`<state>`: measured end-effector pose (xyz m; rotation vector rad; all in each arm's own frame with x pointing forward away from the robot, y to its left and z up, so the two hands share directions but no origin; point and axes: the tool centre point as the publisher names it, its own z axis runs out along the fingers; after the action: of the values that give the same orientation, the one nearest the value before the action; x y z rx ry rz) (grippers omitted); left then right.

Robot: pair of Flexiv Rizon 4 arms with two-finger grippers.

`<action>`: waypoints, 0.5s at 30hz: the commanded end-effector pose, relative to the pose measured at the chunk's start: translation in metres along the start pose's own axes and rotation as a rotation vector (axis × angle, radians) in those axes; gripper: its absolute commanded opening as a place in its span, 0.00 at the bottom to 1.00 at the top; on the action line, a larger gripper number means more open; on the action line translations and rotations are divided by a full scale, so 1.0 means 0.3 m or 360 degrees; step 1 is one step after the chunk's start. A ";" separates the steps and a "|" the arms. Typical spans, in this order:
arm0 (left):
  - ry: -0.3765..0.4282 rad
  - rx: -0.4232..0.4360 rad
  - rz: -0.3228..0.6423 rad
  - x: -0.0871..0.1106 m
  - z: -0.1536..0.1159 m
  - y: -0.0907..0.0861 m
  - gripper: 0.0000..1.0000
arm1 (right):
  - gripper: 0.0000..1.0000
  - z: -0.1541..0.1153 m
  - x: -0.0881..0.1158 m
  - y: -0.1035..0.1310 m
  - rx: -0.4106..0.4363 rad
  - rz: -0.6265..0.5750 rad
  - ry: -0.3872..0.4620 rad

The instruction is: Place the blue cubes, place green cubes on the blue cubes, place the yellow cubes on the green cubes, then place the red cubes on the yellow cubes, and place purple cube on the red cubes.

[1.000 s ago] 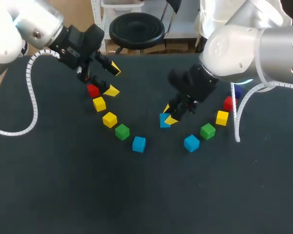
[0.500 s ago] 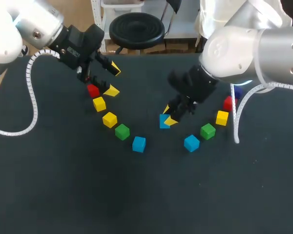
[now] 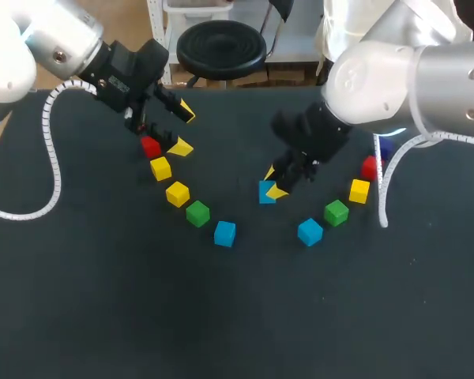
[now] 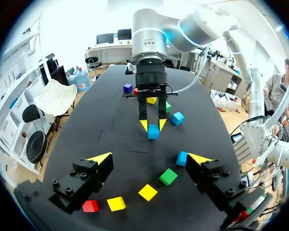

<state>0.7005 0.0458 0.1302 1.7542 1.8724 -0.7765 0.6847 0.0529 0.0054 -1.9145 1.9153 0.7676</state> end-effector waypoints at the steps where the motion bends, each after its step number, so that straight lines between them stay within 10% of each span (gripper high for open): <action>1: 0.0002 -0.0001 0.0001 0.000 0.002 0.001 1.00 | 0.00 0.000 -0.002 -0.017 -0.0004 -0.0003 0.0005; 15: 0.0002 -0.0001 0.0001 0.000 0.002 0.001 1.00 | 0.00 0.032 0.002 -0.025 -0.0031 0.0006 -0.0002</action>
<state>0.7005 0.0458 0.1302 1.7542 1.8724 -0.7765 0.6890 0.0586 -0.0031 -1.9218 1.9193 0.7856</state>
